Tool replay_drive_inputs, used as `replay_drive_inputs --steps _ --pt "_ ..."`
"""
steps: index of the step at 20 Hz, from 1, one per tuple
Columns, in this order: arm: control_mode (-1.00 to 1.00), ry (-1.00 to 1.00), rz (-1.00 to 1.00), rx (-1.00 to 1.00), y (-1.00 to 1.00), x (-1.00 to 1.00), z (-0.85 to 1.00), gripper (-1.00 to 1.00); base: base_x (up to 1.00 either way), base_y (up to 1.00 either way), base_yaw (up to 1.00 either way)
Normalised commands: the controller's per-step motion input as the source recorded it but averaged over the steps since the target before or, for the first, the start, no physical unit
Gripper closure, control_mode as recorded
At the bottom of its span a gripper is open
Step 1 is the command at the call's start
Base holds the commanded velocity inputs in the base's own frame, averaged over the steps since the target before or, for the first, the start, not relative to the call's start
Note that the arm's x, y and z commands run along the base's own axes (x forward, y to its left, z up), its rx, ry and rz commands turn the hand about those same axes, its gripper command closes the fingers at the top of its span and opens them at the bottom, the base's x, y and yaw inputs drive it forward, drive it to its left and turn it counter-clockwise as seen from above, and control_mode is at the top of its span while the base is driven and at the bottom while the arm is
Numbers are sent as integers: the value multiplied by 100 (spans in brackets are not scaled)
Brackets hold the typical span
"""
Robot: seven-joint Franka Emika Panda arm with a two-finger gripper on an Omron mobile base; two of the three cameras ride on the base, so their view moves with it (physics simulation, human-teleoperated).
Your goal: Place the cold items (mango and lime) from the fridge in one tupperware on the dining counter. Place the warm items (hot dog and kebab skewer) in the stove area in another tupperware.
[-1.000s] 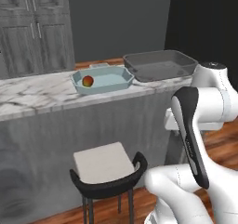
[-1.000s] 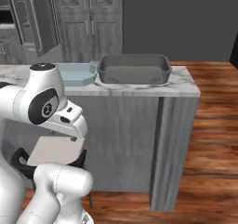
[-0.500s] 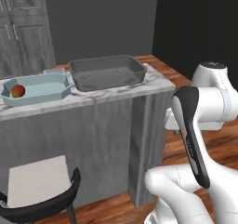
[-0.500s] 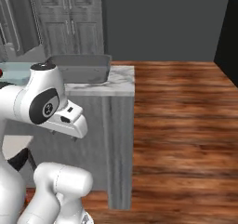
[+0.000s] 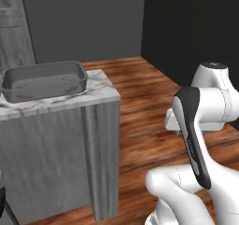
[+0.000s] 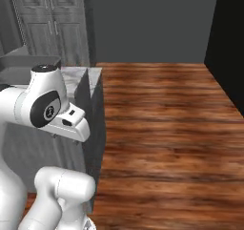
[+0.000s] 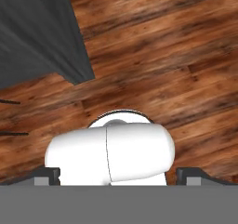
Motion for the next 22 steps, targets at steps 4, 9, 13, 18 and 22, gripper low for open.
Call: replay_drive_inputs --steps 4,9,13,18,22 --pt "100 0 0 0 0 0 0 -100 41 -100 16" --pt "100 0 0 0 0 0 0 -100 72 -100 21" --pt "100 0 0 0 0 0 0 -100 98 -97 31" --pt "100 0 0 0 0 0 0 -100 100 -78 32" --pt "100 0 0 0 0 0 0 -100 100 -76 34"
